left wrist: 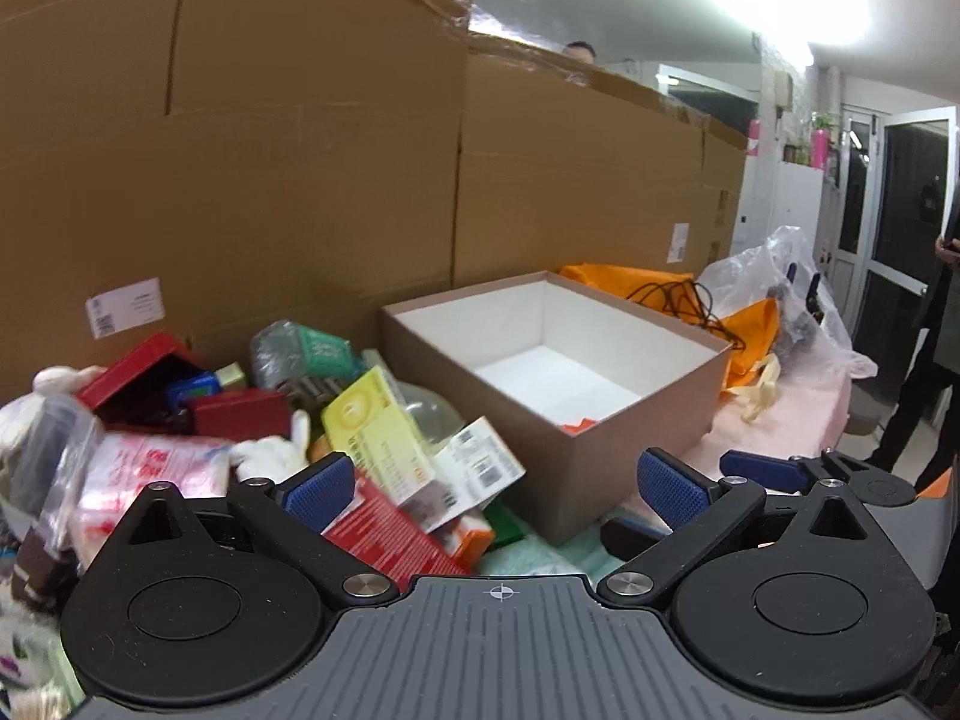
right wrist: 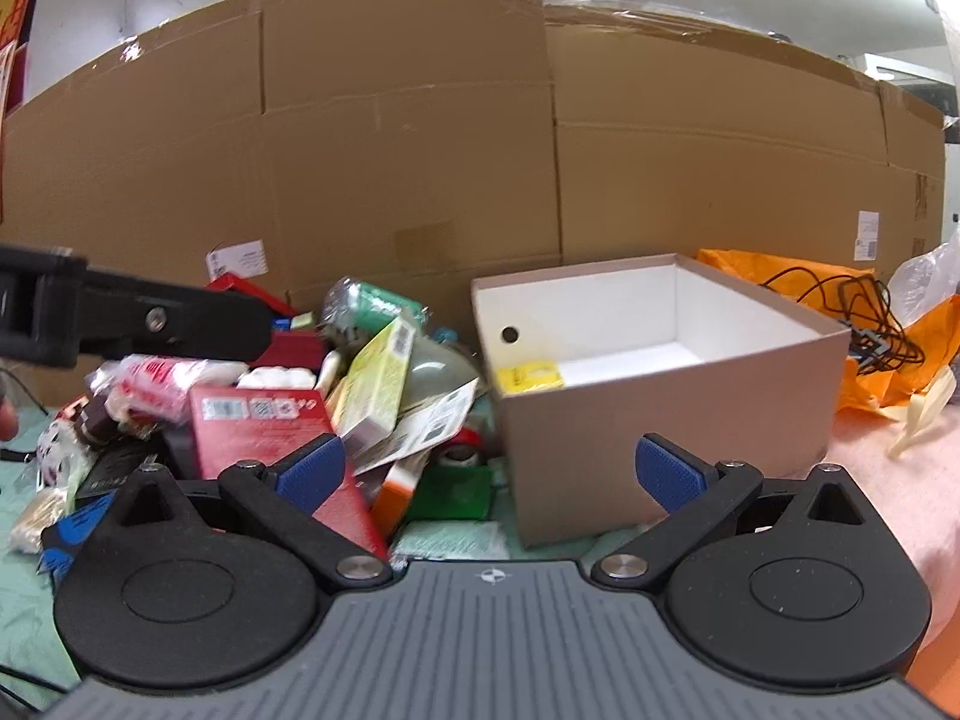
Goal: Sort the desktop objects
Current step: 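Move the left gripper back over the pile of items, then lower the left gripper onto the red box and close on it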
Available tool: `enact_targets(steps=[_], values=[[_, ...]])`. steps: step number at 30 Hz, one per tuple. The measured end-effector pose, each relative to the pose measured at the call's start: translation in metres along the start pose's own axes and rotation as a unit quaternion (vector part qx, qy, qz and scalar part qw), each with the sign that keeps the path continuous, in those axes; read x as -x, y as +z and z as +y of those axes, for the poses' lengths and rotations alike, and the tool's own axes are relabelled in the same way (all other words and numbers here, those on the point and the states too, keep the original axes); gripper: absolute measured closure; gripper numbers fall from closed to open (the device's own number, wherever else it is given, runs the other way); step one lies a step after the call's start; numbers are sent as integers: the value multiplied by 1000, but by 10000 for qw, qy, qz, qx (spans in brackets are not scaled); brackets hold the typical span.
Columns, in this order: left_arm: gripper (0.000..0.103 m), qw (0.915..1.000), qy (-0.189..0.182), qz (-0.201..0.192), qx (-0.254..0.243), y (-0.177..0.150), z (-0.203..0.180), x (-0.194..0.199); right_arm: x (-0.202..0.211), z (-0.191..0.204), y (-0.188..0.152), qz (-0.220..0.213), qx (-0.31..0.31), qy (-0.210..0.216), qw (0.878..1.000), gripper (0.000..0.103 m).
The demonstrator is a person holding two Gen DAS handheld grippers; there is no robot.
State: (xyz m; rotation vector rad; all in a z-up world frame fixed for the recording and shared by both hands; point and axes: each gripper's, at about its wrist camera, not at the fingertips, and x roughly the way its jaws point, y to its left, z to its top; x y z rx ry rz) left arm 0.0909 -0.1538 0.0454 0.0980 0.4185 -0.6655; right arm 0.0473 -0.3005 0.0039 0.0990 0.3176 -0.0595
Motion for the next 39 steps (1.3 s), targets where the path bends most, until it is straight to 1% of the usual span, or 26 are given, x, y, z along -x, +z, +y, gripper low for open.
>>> enact_targets(steps=[3, 9, 12, 15, 19, 23, 26, 31, 36, 39], values=[[0, 9994, 216, 87, 240, -17, 16, 13, 0, 14, -8, 102, 89, 107, 9999, 1], [0, 9966, 621, -50, 541, -42, 39, 35, 0, 34, -13, 179, 198, 221, 9994, 1], [0, 9947, 671, -68, 777, -51, 45, 41, 1, 41, -15, 196, 247, 271, 9991, 1], [0, 9930, 643, 35, 993, -60, 50, 42, -1, 45, -16, 249, 269, 326, 9988, 1], [0, 9918, 809, 107, 984, -66, 54, 41, -1, 50, -16, 256, 320, 371, 9985, 1], [0, 9907, 812, 141, 1081, -68, 58, 41, 0, 52, -16, 261, 315, 385, 9984, 1], [0, 9905, 848, 176, 1067, -70, 57, 40, -1, 53, -17, 305, 300, 407, 9983, 1], [0, 9889, 936, 266, 1123, -77, 60, 39, -4, 57, -22, 419, 325, 530, 9972, 1], [0, 9855, 1144, 343, 1209, -92, 67, 47, -6, 66, -33, 528, 336, 727, 9954, 1], [0, 9832, 1295, 485, 1195, -103, 72, 49, -12, 73, -42, 704, 405, 843, 9931, 1]])
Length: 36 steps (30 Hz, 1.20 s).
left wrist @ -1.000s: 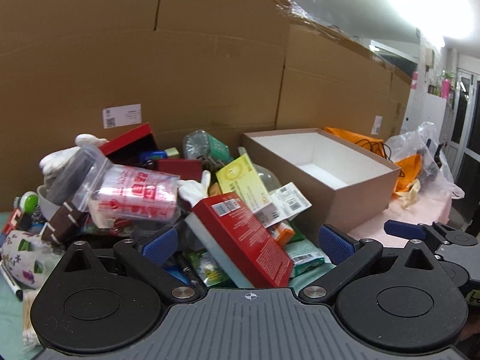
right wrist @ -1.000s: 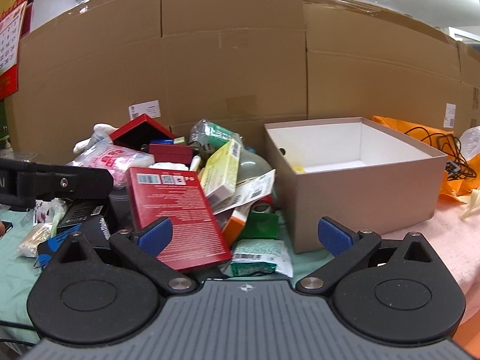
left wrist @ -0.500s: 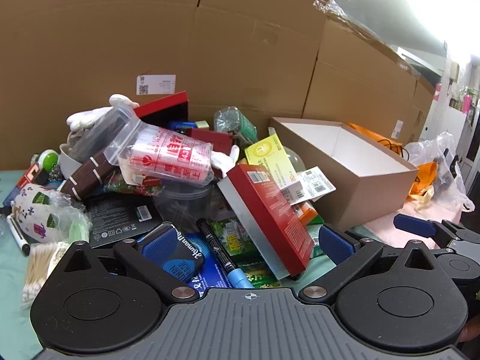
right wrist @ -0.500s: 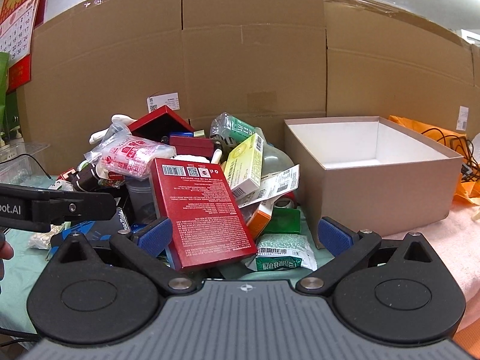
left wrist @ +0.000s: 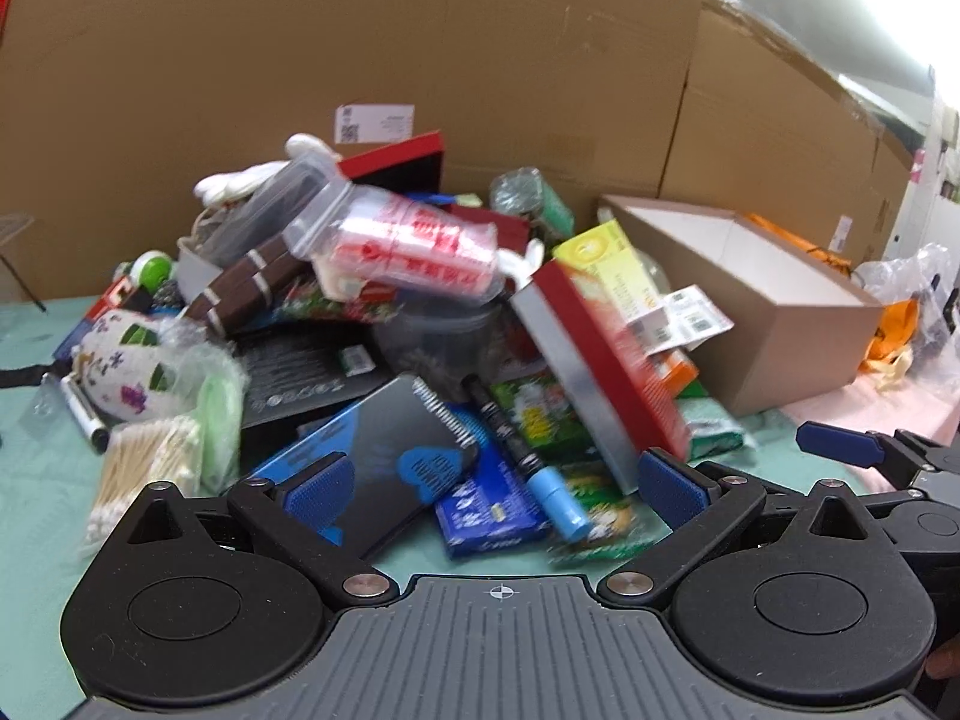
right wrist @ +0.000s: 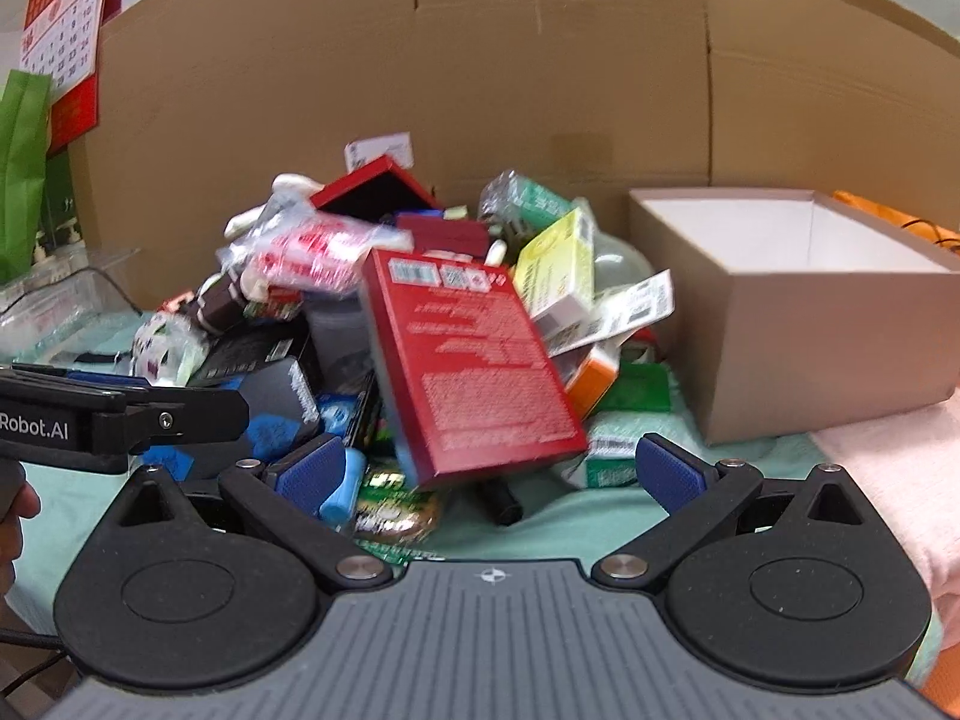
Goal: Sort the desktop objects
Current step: 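Lower the left gripper onto the red box and close on it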
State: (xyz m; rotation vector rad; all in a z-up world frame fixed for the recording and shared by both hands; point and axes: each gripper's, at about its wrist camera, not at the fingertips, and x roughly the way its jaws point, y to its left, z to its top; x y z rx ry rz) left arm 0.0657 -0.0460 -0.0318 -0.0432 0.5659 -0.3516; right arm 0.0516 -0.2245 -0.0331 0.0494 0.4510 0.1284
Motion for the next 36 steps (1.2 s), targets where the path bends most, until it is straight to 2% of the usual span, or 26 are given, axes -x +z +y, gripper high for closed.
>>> enact_targets(steps=[6, 9, 14, 18, 23, 32, 36], values=[[0, 9993, 23, 305, 232, -12, 17, -7, -10, 10, -9, 198, 100, 106, 9997, 1], [2, 9989, -108, 340, 319, -9, 19, -11, -13, 10, -9, 204, 84, 90, 9997, 1], [2, 9981, -502, 85, 334, 15, 11, -18, -21, 7, -2, 167, 114, -18, 9998, 3], [1, 9974, -676, -21, 252, 38, -1, -42, -32, 5, 0, 228, 123, -45, 9997, 5], [1, 9946, -916, 261, 407, 60, -8, -81, -46, 4, 3, 305, 130, -29, 9994, 6], [2, 9929, -993, 528, 375, 74, -16, -123, -70, -2, 7, 479, -66, 3, 9988, 9], [12, 9907, -1111, 715, 341, 76, -21, -137, -76, -4, 10, 527, -82, 26, 9986, 8]])
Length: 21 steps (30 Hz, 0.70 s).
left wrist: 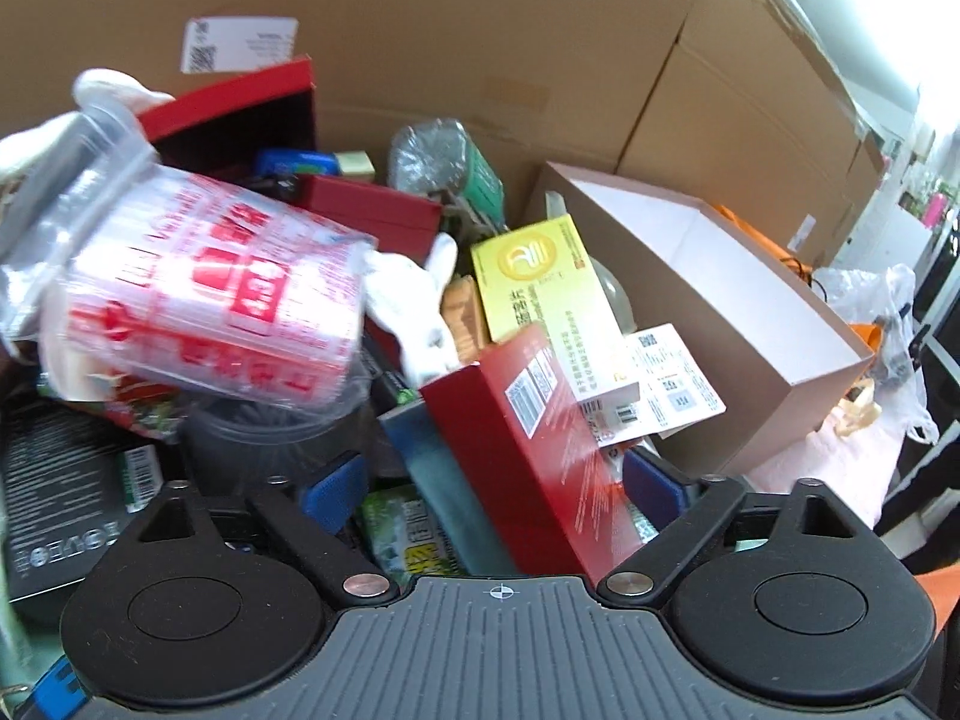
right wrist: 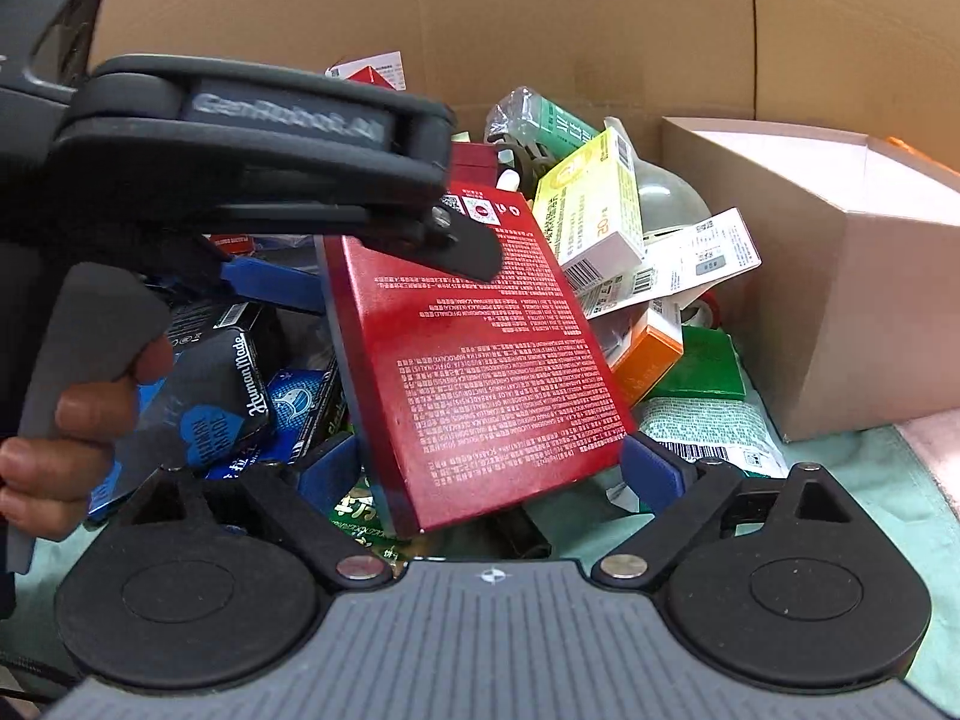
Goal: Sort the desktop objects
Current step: 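Lower the left gripper onto the red box and close on it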
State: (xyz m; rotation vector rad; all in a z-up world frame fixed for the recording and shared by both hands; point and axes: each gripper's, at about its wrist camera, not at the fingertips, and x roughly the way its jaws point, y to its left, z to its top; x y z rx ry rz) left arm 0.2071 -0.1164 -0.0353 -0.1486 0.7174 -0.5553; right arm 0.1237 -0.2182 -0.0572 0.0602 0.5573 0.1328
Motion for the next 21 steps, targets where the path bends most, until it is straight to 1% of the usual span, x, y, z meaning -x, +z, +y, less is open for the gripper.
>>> enact_targets(steps=[1, 3, 6, 9, 10, 12, 17, 19, 21], values=[[16, 10000, -17, 65, 21, 1, 0, -4, 1, 0, 0, 11, -15, 10, 10000, 9], [21, 9998, -80, 174, 112, 1, 1, -10, 1, -2, -1, 45, -92, 34, 9999, 8], [30, 9992, -223, 240, 218, 2, 1, -13, -1, -6, 0, 126, -277, 120, 9995, 8], [30, 9993, -196, 245, 183, 3, -2, -13, -4, -9, 0, 245, -406, 182, 9987, 10], [33, 9994, -187, 237, 169, 3, -3, -13, -4, -10, 0, 255, -430, 199, 9985, 10], [47, 9994, -205, 237, 161, 3, -5, -13, -3, -12, 0, 274, -485, 233, 9982, 13], [58, 9994, -267, 173, 111, 2, -12, -6, 2, -17, -3, 333, -757, 444, 9956, 30], [61, 9994, -298, 161, 99, 3, -14, -3, 3, -15, -4, 344, -708, 430, 9960, 32], [61, 9995, -281, 151, 43, 2, -17, -1, 5, -14, -5, 338, -703, 442, 9960, 35]])
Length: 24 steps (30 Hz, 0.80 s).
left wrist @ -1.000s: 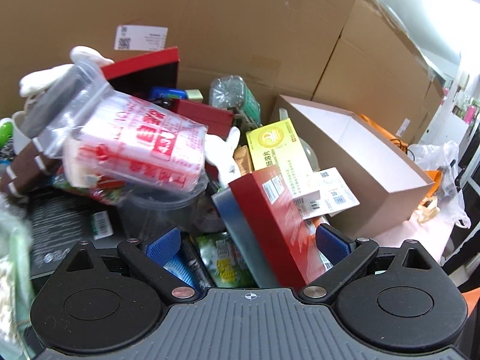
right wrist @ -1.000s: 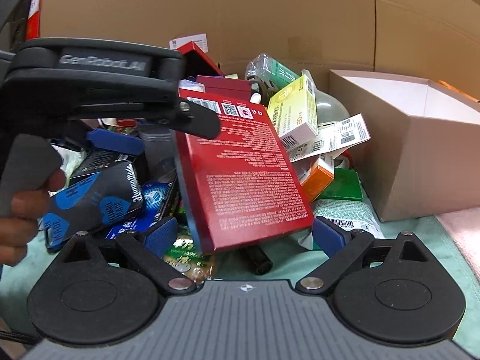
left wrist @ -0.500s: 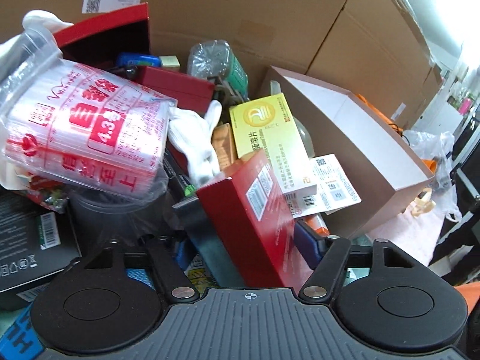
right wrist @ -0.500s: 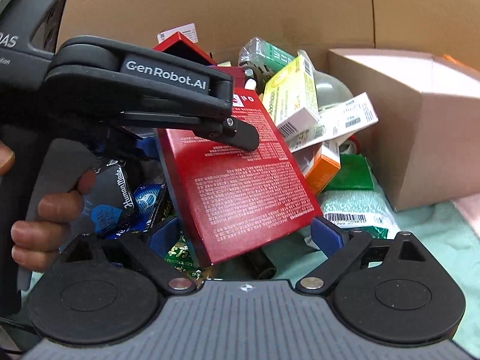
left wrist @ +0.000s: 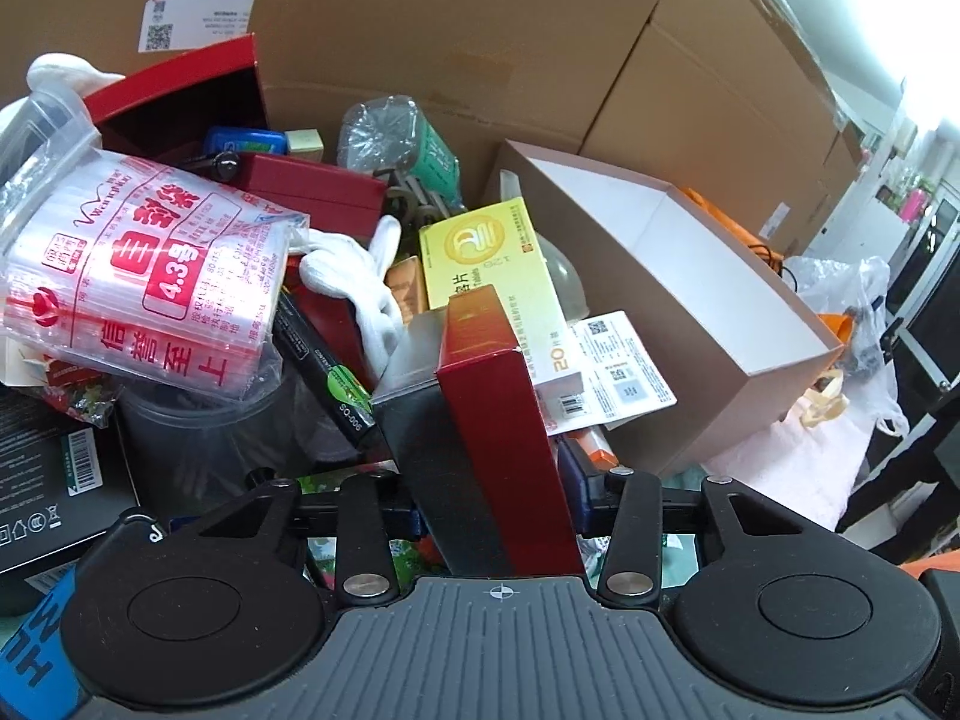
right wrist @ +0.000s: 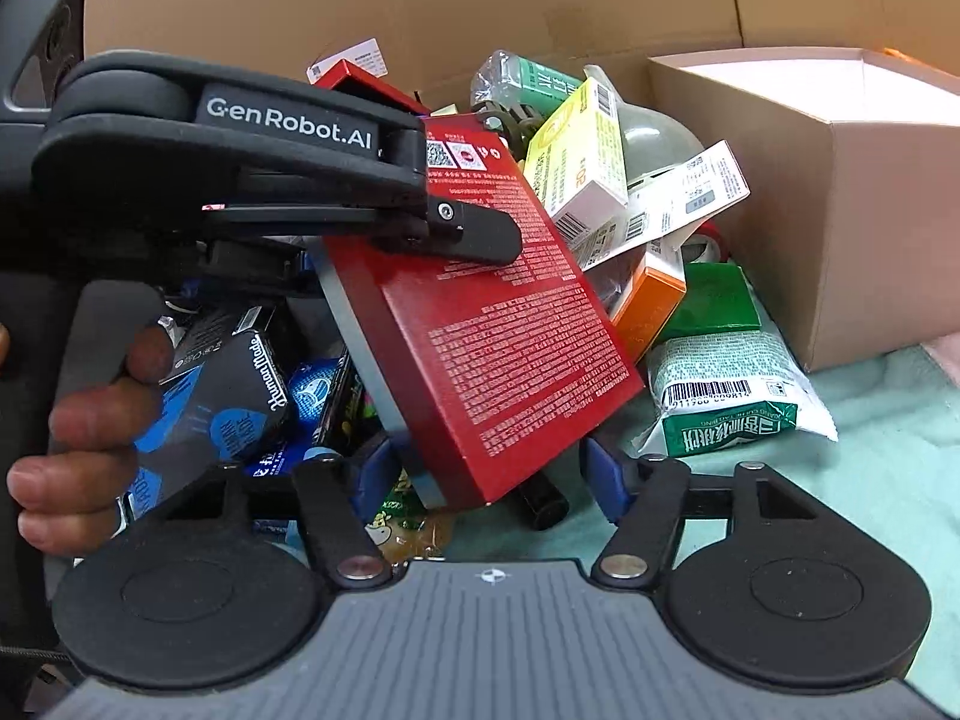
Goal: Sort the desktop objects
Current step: 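Lower the left gripper onto the red box and close on it, then lift the red box with the left gripper and carry it over the box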
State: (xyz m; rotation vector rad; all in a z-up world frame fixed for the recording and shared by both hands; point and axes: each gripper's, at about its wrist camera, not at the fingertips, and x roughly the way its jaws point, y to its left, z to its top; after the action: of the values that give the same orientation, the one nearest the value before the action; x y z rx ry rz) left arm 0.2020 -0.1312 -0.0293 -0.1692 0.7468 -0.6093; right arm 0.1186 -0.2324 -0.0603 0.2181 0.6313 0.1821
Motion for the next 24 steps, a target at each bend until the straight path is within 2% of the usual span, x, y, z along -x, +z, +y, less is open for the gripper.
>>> enact_targets(steps=[8, 24], values=[[62, 9999, -54, -57, -109, -3, -9, 7, 9, 1, -4, -48, 29, 19, 10000, 42], [63, 9993, -143, -226, -279, -4, -21, 23, 19, 0, 1, -252, 154, -24, 9996, 42]])
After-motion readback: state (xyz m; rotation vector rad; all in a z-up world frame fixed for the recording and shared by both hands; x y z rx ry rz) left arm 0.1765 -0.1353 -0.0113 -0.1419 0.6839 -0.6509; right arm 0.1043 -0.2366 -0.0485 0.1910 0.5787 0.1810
